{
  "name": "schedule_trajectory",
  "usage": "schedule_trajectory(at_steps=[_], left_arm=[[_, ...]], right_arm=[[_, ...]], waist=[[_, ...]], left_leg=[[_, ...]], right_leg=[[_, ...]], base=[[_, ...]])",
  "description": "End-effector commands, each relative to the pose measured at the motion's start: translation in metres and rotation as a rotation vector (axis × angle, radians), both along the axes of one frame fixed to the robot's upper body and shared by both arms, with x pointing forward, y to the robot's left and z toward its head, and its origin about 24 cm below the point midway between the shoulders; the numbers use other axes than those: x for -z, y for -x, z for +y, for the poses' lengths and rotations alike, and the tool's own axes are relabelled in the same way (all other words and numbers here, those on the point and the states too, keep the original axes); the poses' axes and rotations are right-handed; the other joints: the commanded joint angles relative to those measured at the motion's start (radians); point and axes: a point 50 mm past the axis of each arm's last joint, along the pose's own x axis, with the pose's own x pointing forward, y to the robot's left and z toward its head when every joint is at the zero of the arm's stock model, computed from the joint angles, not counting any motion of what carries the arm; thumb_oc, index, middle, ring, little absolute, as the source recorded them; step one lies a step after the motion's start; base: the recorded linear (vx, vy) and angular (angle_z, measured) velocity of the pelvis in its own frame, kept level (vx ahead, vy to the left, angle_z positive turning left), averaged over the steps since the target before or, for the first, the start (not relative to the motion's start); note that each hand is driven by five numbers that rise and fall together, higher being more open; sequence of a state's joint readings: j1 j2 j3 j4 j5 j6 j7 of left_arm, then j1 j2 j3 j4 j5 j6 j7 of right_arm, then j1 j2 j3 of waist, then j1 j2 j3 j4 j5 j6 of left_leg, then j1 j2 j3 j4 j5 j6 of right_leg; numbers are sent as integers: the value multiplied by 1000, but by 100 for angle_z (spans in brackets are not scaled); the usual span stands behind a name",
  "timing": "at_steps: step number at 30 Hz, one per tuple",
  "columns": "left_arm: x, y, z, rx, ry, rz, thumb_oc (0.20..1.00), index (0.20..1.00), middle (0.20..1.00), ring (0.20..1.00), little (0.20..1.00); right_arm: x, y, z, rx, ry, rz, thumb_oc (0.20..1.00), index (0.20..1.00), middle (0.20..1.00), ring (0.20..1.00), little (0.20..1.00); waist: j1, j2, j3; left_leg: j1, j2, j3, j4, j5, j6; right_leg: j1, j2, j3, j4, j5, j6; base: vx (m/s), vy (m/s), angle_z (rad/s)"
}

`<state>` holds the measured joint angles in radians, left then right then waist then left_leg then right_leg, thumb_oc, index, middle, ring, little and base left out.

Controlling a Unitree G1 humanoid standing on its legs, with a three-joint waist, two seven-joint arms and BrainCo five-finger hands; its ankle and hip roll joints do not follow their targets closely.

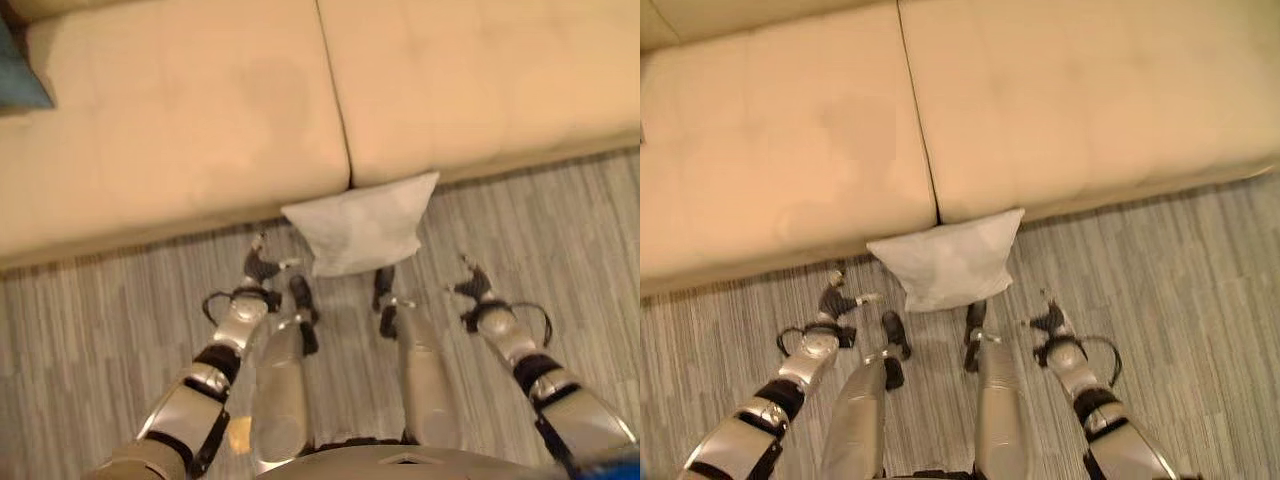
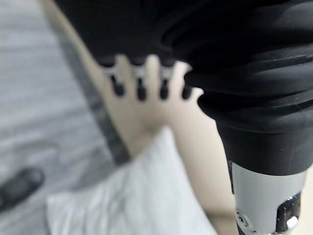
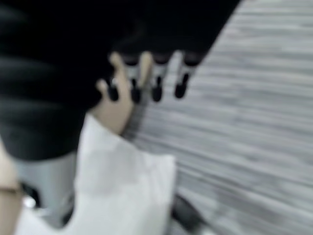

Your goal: Pick up all the scattered cushions and arrange them neatly on the sofa.

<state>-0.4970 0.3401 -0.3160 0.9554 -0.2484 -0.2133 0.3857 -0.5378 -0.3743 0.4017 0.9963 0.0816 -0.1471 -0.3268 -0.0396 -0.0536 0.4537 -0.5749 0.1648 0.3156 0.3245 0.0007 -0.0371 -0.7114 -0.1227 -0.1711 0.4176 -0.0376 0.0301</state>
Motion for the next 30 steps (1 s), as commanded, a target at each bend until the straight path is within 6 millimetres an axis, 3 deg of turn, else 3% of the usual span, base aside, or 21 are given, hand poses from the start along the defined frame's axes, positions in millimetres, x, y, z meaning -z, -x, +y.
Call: schedule_trajectory(at_steps=[1,3,6,7,9,10,12,15,21,30], left_arm=[[-22,-10,20,-112,5,-112,1000,1000,1000,1000,1000],[-29,-14,24,-117,11,-129,1000,1000,1000,1000,1000],[-52,-28,32,-103,14,-176,1000,1000,1000,1000,1000],[-53,-28,32,-103,14,-177,1000,1000,1000,1000,1000],[-66,-38,33,-90,7,-192,1000,1000,1000,1000,1000],[-66,-38,33,-90,7,-192,1000,1000,1000,1000,1000],[-82,-49,30,-106,33,-226,1000,1000,1000,1000,1000],[-88,-53,26,-102,51,-241,1000,1000,1000,1000,1000],[-101,-60,23,-92,50,-276,1000,1000,1000,1000,1000],[-86,-52,12,-110,150,-277,1000,1000,1000,1000,1000]], right_arm=[[-35,-13,-28,105,8,-173,1000,1000,1000,1000,1000],[-46,-19,-30,110,8,-209,1000,1000,1000,1000,1000],[-89,-39,-39,118,40,-324,1000,1000,1000,1000,1000],[-90,-40,-39,118,40,-325,1000,1000,1000,1000,1000],[-116,-50,-43,117,58,-383,1000,1000,1000,1000,1000],[-116,-50,-43,117,58,-383,1000,1000,1000,1000,1000],[-134,-58,-48,133,78,-406,1000,1000,1000,1000,1000],[-138,-60,-51,139,80,-403,1000,1000,1000,1000,1000],[-153,-63,-59,140,126,-417,1000,1000,1000,1000,1000],[-148,-58,-60,151,128,-436,1000,1000,1000,1000,1000]], waist=[[-7,3,-57],[-9,9,-59],[-13,25,-53],[-14,26,-57],[-12,31,-64],[-12,31,-66],[-12,31,-68],[-10,35,-73],[-3,33,-63],[0,22,-69]], left_leg=[[-148,72,-98,102,-29,-26],[-186,78,-104,114,-30,-28],[-349,100,-135,206,-42,-25],[-357,101,-136,210,-44,-25],[-476,109,-162,285,-61,-24],[-478,109,-162,286,-62,-24],[-574,106,-176,355,-80,-23],[-628,100,-185,403,-96,-19],[-803,84,-235,622,-177,-4],[-913,80,-263,740,-220,10]], right_leg=[[-25,-50,47,62,-74,54],[-60,-51,49,74,-78,54],[-221,-52,64,180,-94,47],[-229,-53,65,184,-96,47],[-342,-53,83,260,-113,40],[-344,-53,82,260,-114,40],[-434,-58,79,332,-134,33],[-492,-57,85,386,-155,25],[-663,-50,106,586,-230,-4],[-780,-43,123,696,-254,-16]], base=[[-103,-40,-17],[-59,-28,1],[-43,-34,12],[-2,-25,6],[19,-38,5],[35,-69,3],[51,-64,4],[59,-35,8],[111,-44,6],[75,-14,-2]])
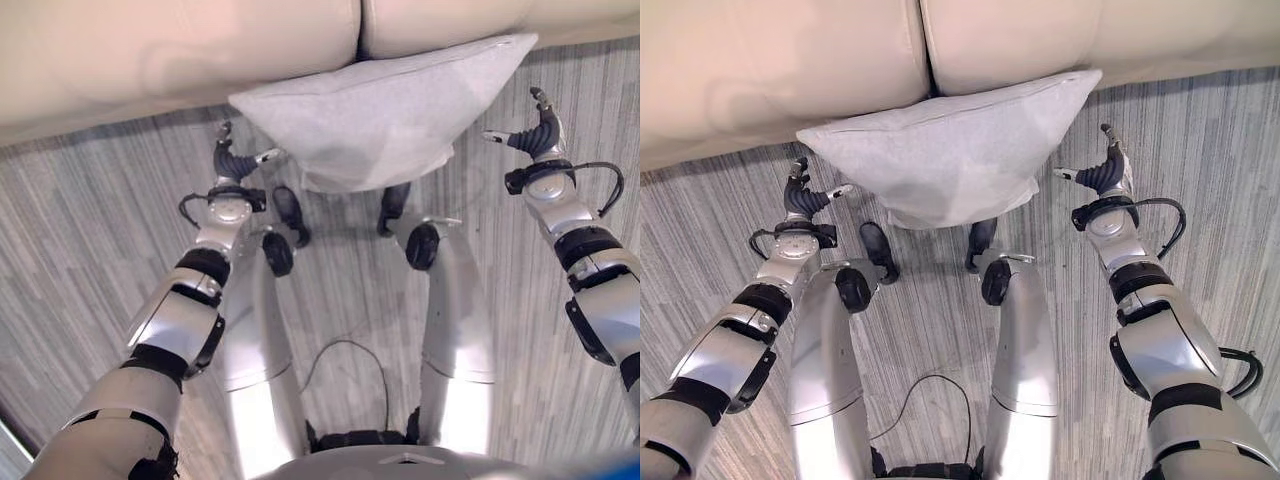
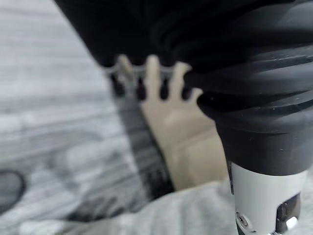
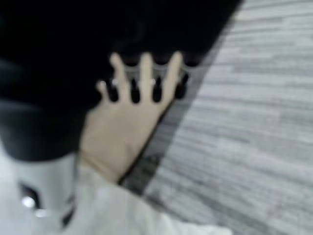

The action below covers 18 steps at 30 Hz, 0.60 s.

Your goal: Pick up all the scattered cushions and arrange them neatly on the sofa.

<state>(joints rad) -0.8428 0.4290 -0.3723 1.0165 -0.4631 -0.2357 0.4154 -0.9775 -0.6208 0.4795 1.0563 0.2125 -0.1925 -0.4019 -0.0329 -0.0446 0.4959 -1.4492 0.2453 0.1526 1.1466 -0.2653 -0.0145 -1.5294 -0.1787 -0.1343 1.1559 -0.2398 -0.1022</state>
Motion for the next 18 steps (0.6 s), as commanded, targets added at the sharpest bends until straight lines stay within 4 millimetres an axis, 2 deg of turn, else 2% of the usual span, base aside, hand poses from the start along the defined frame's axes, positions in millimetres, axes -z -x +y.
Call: schedule_trajectory(at_steps=[1,4,8,11,16,17,18], left_arm=[[27,14,8,-47,76,31,1000,1000,1000,1000,1000],[25,13,4,-16,99,24,1000,1000,1000,1000,1000],[4,6,-7,58,87,-55,1000,1000,1000,1000,1000],[-5,3,-12,82,71,-76,1000,1000,1000,1000,1000],[-37,-11,-37,154,66,-154,1000,1000,1000,1000,1000],[-42,-13,-43,170,71,-169,1000,1000,1000,1000,1000],[-43,-13,-43,169,72,-170,1000,1000,1000,1000,1000]], right_arm=[[27,12,-13,40,-6,42,1000,1000,1000,1000,1000],[23,10,-10,17,-37,23,1000,1000,1000,1000,1000],[-5,4,1,-65,-64,-64,1000,1000,1000,1000,1000],[-14,2,6,-93,-55,-86,1000,1000,1000,1000,1000],[-49,-11,40,-186,-5,-151,1000,1000,1000,1000,1000],[-54,-13,49,-212,1,-159,1000,1000,1000,1000,1000],[-54,-13,50,-212,1,-160,1000,1000,1000,1000,1000]], waist=[[-7,13,-112],[-4,14,-115],[-1,18,-107],[2,22,-90],[13,31,-45],[14,32,-39],[14,32,-38]], left_leg=[[-39,-1,-100,-81,46,-12],[-59,0,-102,-75,47,-13],[-113,1,-119,-38,51,-7],[-120,3,-135,-13,49,-4],[-121,10,-155,17,47,-2],[-121,10,-157,21,48,-2],[-121,10,-157,21,48,-2]], right_leg=[[38,13,86,-42,-52,117],[13,10,92,-41,-45,120],[-39,4,96,-4,-38,124],[-40,1,93,17,-40,126],[-41,-4,97,49,-39,125],[-41,-2,98,53,-38,127],[-41,-2,98,54,-38,127]], base=[[40,1,0],[0,0,0],[0,0,0],[0,0,0],[0,-3,-1],[-4,-2,4],[0,0,0]])
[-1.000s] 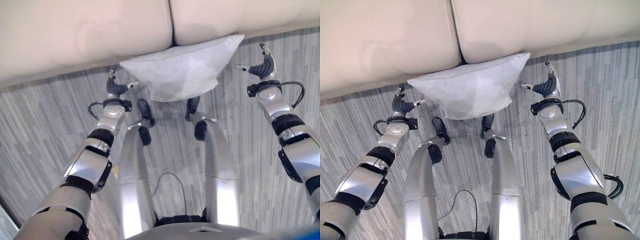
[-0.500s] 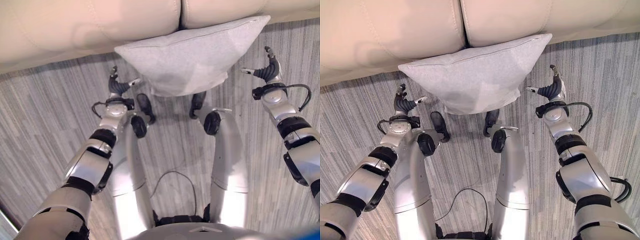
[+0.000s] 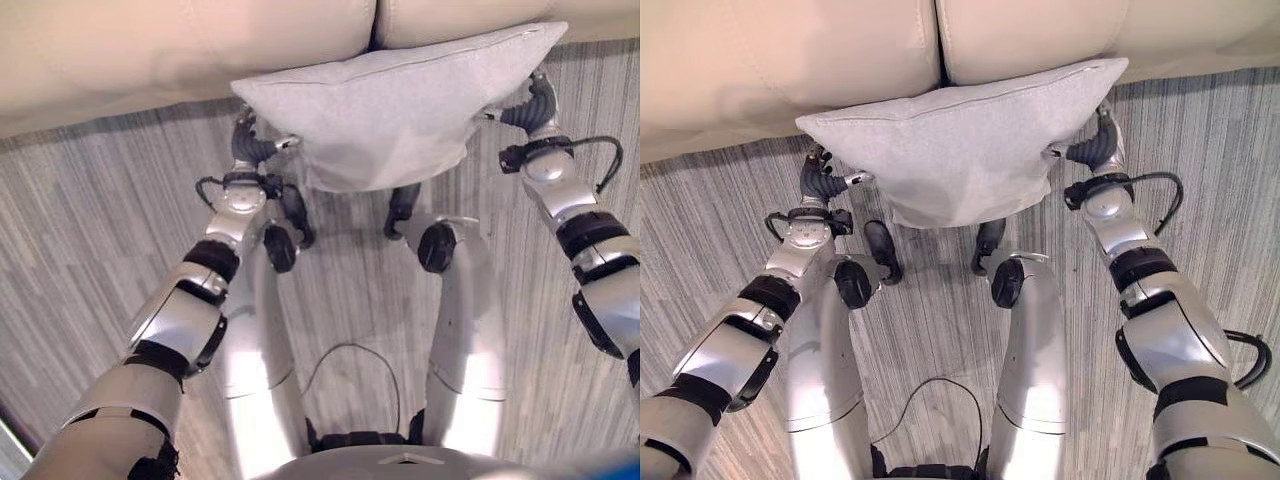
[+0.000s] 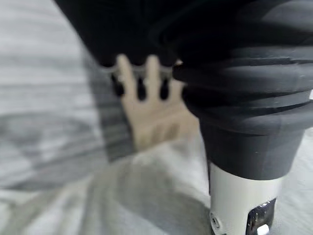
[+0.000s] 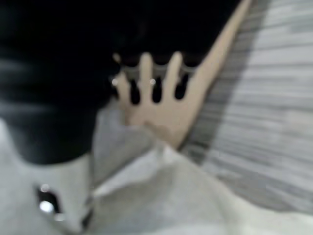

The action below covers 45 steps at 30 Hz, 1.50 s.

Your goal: Pick up all the scattered cushions and arrange them neatly on the sofa.

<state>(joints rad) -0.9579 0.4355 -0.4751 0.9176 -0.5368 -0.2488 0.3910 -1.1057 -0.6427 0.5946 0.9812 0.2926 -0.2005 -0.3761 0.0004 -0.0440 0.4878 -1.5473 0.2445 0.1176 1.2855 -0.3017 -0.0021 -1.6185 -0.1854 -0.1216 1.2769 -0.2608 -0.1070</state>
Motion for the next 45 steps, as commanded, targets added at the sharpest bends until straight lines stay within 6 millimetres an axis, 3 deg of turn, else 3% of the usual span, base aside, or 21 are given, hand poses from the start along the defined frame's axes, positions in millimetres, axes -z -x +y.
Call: schedule_trajectory(at_steps=[1,2,3,4,6,7,9,10,11,12,17,19,22,25,31,32,33,35,42,45], left_arm=[[4,2,-12,28,77,-25,1000,1000,1000,1000,1000],[-3,1,-18,47,83,-49,1000,1000,1000,1000,1000],[-14,0,-37,97,107,-92,1000,1000,1000,1000,1000],[-15,0,-37,97,107,-93,1000,1000,1000,1000,1000],[-26,1,-59,147,189,-133,1000,1000,1000,1000,1000],[-28,1,-66,159,221,-140,1000,1000,1000,1000,1000],[-31,3,-78,185,300,-151,1000,1000,1000,1000,1000],[-34,4,-84,201,342,-161,611,611,611,611,611],[-35,5,-86,204,366,-167,241,241,241,241,241],[-36,6,-87,209,389,-174,200,200,200,200,200],[-40,9,-80,208,429,-206,200,200,200,200,200],[-40,11,-73,210,452,-223,200,200,200,200,200],[-35,15,-70,219,443,-230,200,200,200,200,200],[-20,25,-67,246,410,-224,200,200,200,200,200],[12,60,-73,381,320,-221,200,200,200,200,200],[13,61,-73,381,320,-218,200,200,200,200,200],[22,72,-69,397,299,-216,200,200,200,200,200],[28,81,-61,392,250,-223,200,200,200,200,200],[50,99,-47,369,171,-164,200,200,200,200,200],[71,112,-38,370,109,-80,200,200,200,200,200]], right_arm=[[-9,-3,28,-99,-15,-52,1000,1000,1000,1000,1000],[-15,-5,41,-135,-2,-71,1000,1000,1000,1000,1000],[-22,-6,68,-206,17,-95,1000,1000,1000,1000,1000],[-22,-6,69,-206,18,-96,1000,1000,1000,1000,1000],[-26,-4,104,-306,-14,-118,1000,1000,1000,1000,1000],[-27,-3,115,-336,-29,-123,837,837,837,837,837],[-26,-1,133,-386,-62,-125,291,291,291,291,291],[-24,0,140,-409,-94,-125,200,200,200,200,200],[-22,1,144,-421,-103,-122,200,200,200,200,200],[-22,3,149,-439,-105,-129,200,200,200,200,200],[-22,10,154,-485,-70,-159,200,200,200,200,200],[-19,13,146,-492,-61,-166,200,200,200,200,200],[-12,16,136,-490,-90,-166,200,200,200,200,200],[1,24,122,-484,-106,-171,200,200,200,200,200],[40,52,98,-495,-67,-135,200,200,200,200,200],[40,52,97,-494,-68,-133,200,200,200,200,200],[57,64,92,-494,-100,-111,200,200,200,200,200],[72,74,88,-477,-67,-81,200,200,200,200,200],[99,90,75,-422,-68,1,200,200,200,200,200],[117,104,60,-388,-105,60,200,200,200,200,200]], waist=[[-18,32,-25],[-17,35,-22],[-14,38,-22],[-15,38,-22],[-14,37,-27],[-15,37,-30],[-16,38,-40],[-17,37,-48],[-17,38,-55],[-19,36,-64],[-23,29,-121],[-28,28,-181],[-38,31,-204],[-50,30,-222],[-51,22,-273],[-51,21,-270],[-51,15,-287],[-46,8,-296],[-38,-1,-331],[-35,-5,-379]], left_leg=[[-23,11,-124,-117,84,-14],[-23,12,-128,-114,84,-14],[-23,12,-130,-113,85,-13],[-23,12,-130,-112,85,-13],[-23,10,-134,-111,84,-13],[-23,8,-136,-111,84,-14],[-23,6,-138,-109,83,-13],[-23,3,-140,-110,84,-14],[-23,3,-140,-112,84,-14],[-23,1,-139,-116,85,-15],[-22,2,-127,-163,94,-23],[-19,5,-114,-228,110,-35],[70,3,-91,-324,130,-50],[240,-9,-61,-472,161,-60],[610,-28,-33,-763,217,-81],[620,-29,-32,-770,220,-81],[759,-43,-18,-878,271,-80],[922,-64,-4,-959,283,-84],[1264,-100,38,-1107,287,-84],[1384,-137,58,-1151,247,-62]], right_leg=[[48,4,86,-63,-16,132],[48,5,84,-62,-15,132],[48,8,86,-59,-15,133],[48,8,86,-59,-15,133],[48,13,86,-61,-14,132],[48,14,86,-57,-14,133],[48,21,86,-57,-13,132],[48,22,85,-59,-13,131],[48,24,84,-61,-13,130],[48,26,85,-63,-13,130],[48,34,82,-102,-4,134],[59,34,66,-162,6,139],[156,34,45,-252,14,145],[315,40,23,-383,40,160],[656,5,-2,-647,101,195],[664,4,-3,-652,103,195],[803,-4,-26,-764,153,199],[975,-10,-43,-866,173,212],[1338,-18,-79,-1059,217,252],[1455,-45,-85,-1100,233,282]], base=[[0,0,0],[0,0,0],[0,0,0],[6,2,-4],[10,-1,-5],[7,2,-4],[4,5,-2],[0,0,0],[0,0,0],[0,0,0],[-3,12,-2],[-48,19,-12],[-98,14,-3],[-117,56,12],[15,62,9],[68,76,16],[76,83,18],[178,118,16],[201,135,5],[240,248,-11]])
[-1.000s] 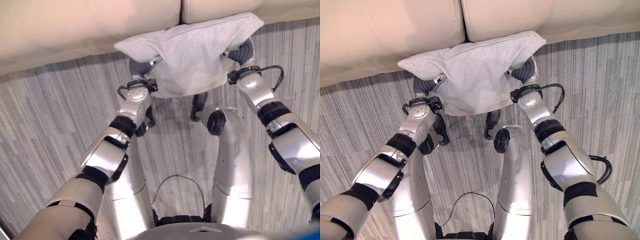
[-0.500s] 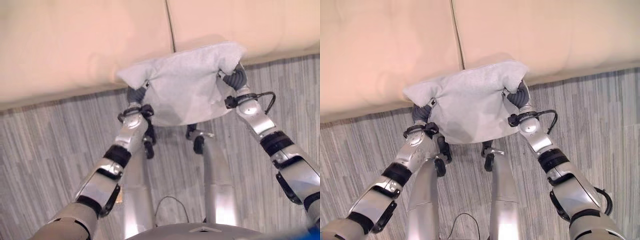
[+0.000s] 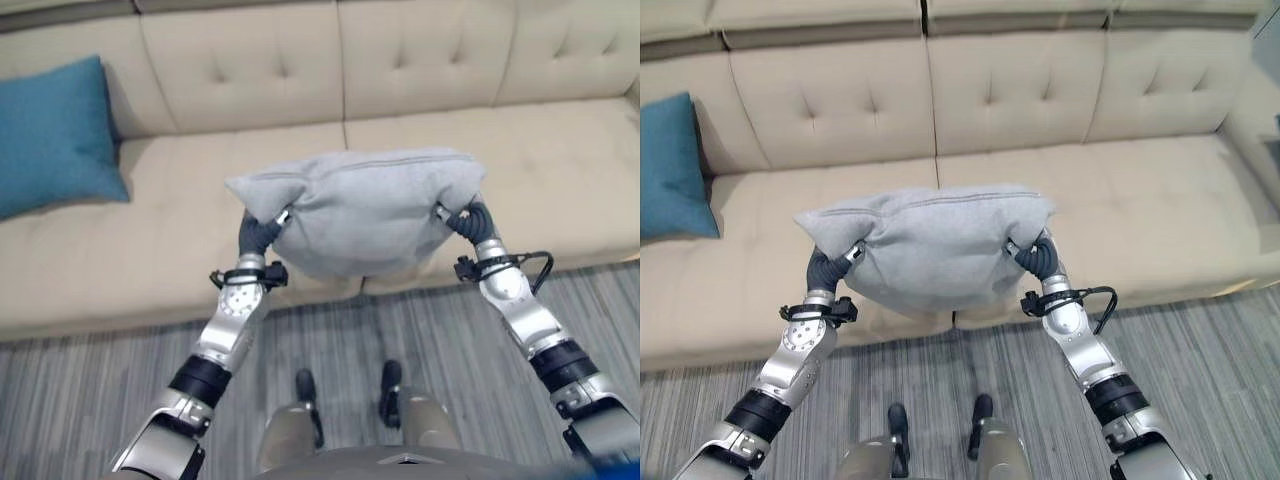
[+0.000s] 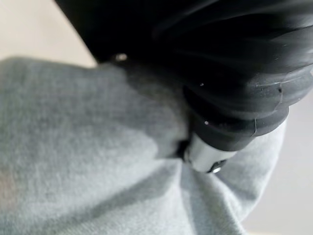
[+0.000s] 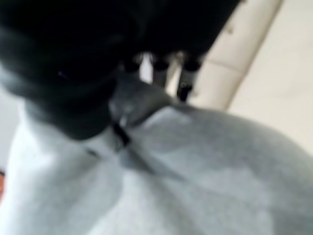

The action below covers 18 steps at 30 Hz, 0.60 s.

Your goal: Pick up all the scattered cushions and arrange them neatly on the sofa.

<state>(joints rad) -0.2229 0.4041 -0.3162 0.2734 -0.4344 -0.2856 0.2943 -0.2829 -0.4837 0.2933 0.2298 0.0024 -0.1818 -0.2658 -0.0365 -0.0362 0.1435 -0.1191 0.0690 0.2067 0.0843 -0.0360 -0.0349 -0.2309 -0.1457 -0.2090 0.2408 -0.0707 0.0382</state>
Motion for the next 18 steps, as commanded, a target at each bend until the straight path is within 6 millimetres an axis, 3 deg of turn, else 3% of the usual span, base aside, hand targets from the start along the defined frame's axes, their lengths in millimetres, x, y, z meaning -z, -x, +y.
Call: schedule_trajectory(at_steps=[1,5,6,9,11,12,17,18], left_arm=[[-35,0,-35,186,-22,-191,200,200,200,200,200],[-20,7,-33,191,-36,-133,200,200,200,200,200],[-18,7,-33,190,-31,-120,200,200,200,200,200],[-11,7,-36,197,-50,-89,200,200,200,200,200],[-9,7,-36,200,-47,-83,200,200,200,200,200],[-7,8,-37,206,-47,-72,200,200,200,200,200],[-5,8,-40,210,-48,-62,200,200,200,200,200],[-2,8,-42,215,-42,-55,200,200,200,200,200]], right_arm=[[-23,0,14,-85,-36,-113,200,200,200,200,200],[-11,6,9,-60,-48,-72,200,200,200,200,200],[-9,7,11,-55,-56,-69,200,200,200,200,200],[-5,10,14,-53,-74,-63,200,200,200,200,200],[-4,11,14,-55,-79,-59,200,200,200,200,200],[-5,12,14,-64,-86,-60,200,200,200,200,200],[-4,13,16,-72,-93,-56,200,200,200,200,200],[2,17,14,-76,-85,-32,200,200,200,200,200]], waist=[[3,-14,-33],[3,-15,-39],[0,-7,-27],[-9,8,-26],[-11,9,-28],[-19,10,-30],[-46,-5,-18],[-63,-17,-22]], left_leg=[[-38,37,-30,47,-18,-29],[37,-11,-17,16,-46,10],[58,-26,-18,2,-44,33],[103,-38,-17,-30,-49,46],[117,-42,-18,-42,-49,46],[130,-49,-21,-53,-57,47],[173,-75,-48,-33,-103,48],[196,-84,-63,-21,-134,43]], right_leg=[[73,-86,2,-66,42,138],[73,-120,29,15,109,177],[51,-121,57,111,150,188],[17,-78,78,179,101,166],[10,-65,79,168,84,160],[-12,-33,76,124,62,142],[-70,6,65,-42,105,135],[-65,24,94,-78,107,138]], base=[[172,200,-2],[97,208,-2],[45,210,2],[89,182,-1],[106,51,-10],[149,2,-4],[187,-57,-1],[219,-115,35]])
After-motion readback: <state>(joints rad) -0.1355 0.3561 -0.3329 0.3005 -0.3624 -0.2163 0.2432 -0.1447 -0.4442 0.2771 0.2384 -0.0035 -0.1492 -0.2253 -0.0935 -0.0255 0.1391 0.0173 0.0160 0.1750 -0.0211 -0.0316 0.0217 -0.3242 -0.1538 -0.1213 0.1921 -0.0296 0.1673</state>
